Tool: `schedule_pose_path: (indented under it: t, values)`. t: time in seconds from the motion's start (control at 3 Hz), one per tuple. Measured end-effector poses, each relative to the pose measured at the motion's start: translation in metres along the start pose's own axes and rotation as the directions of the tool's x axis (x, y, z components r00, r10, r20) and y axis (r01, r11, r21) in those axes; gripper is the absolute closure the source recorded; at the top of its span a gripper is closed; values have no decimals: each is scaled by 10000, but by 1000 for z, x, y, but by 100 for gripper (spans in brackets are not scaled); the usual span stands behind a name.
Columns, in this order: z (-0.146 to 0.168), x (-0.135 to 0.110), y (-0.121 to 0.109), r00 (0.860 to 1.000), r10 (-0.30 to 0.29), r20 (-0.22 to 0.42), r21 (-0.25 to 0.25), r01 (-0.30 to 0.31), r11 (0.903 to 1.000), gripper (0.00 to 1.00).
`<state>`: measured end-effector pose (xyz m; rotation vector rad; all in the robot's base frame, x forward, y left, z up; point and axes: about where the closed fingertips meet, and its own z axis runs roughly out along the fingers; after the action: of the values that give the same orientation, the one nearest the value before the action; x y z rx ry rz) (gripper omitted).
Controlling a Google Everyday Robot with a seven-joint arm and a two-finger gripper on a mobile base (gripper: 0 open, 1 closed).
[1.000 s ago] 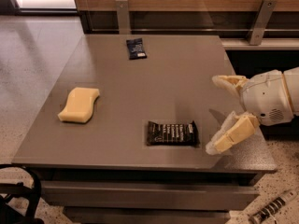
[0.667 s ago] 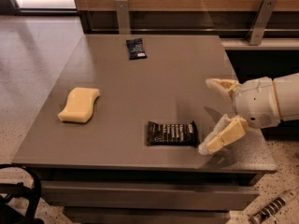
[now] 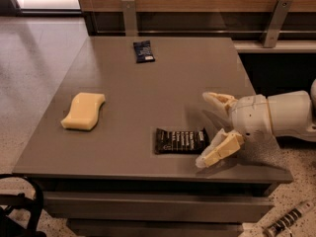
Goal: Move rxbar chocolate near rxbar blueberry
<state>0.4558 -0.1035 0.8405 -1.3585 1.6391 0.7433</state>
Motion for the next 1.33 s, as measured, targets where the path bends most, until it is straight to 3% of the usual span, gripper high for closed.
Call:
schedule_pose_path:
  t: [0.67,1.33]
  values:
    - [33,19,11,9992,50,-397,-241,-60,9997,2]
    - [43,22,12,9988,46,-487,-335,-63,9994,46]
